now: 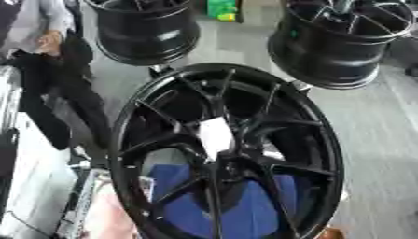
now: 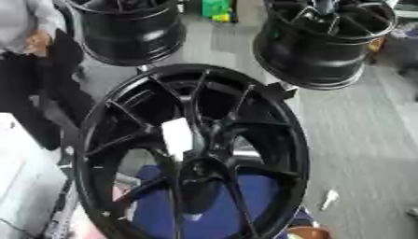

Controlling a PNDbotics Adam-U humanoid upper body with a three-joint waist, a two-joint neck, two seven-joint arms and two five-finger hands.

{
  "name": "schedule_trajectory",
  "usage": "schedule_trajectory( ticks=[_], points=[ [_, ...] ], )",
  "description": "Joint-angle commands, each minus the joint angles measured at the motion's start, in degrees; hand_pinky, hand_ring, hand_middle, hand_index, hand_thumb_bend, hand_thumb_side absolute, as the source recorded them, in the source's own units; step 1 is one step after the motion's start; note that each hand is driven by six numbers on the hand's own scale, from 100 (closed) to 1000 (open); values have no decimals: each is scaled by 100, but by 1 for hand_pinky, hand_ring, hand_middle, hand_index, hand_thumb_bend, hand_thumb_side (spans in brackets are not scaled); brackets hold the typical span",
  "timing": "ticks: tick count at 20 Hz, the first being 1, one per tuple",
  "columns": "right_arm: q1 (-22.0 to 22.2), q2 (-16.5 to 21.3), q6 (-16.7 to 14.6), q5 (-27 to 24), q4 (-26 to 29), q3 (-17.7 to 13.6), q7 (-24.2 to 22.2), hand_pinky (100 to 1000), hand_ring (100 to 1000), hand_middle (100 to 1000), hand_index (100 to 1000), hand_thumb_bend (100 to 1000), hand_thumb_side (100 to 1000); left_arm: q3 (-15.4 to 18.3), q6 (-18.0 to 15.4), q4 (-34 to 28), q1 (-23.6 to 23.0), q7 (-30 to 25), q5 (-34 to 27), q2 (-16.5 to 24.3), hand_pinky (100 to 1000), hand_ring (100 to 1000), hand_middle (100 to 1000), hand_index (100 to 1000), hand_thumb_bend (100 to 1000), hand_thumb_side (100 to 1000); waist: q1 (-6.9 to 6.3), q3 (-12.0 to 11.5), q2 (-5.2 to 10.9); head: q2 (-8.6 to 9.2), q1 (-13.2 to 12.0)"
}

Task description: Pull the pin out of the wheel hub.

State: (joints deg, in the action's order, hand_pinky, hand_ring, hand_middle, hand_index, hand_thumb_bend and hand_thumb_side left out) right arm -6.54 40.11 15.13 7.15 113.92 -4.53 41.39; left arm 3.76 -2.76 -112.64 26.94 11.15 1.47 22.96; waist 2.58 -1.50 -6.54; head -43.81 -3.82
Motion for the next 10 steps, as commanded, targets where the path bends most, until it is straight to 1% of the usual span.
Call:
schedule_trajectory(
  ticks=[1,10],
  points=[
    [-43,143,-4,3,67,-49,1,855,729,698,714,100,353,67,17,-114,49,25,-37,32,669,639,599,798,137,491,-3,-4,53,-30,4],
    [-42,177,7,-17,67,-20,-49,855,728,697,713,100,346,0,31,-43,148,-88,37,117,669,640,601,797,133,487,15,-27,34,-30,-35]
  ],
)
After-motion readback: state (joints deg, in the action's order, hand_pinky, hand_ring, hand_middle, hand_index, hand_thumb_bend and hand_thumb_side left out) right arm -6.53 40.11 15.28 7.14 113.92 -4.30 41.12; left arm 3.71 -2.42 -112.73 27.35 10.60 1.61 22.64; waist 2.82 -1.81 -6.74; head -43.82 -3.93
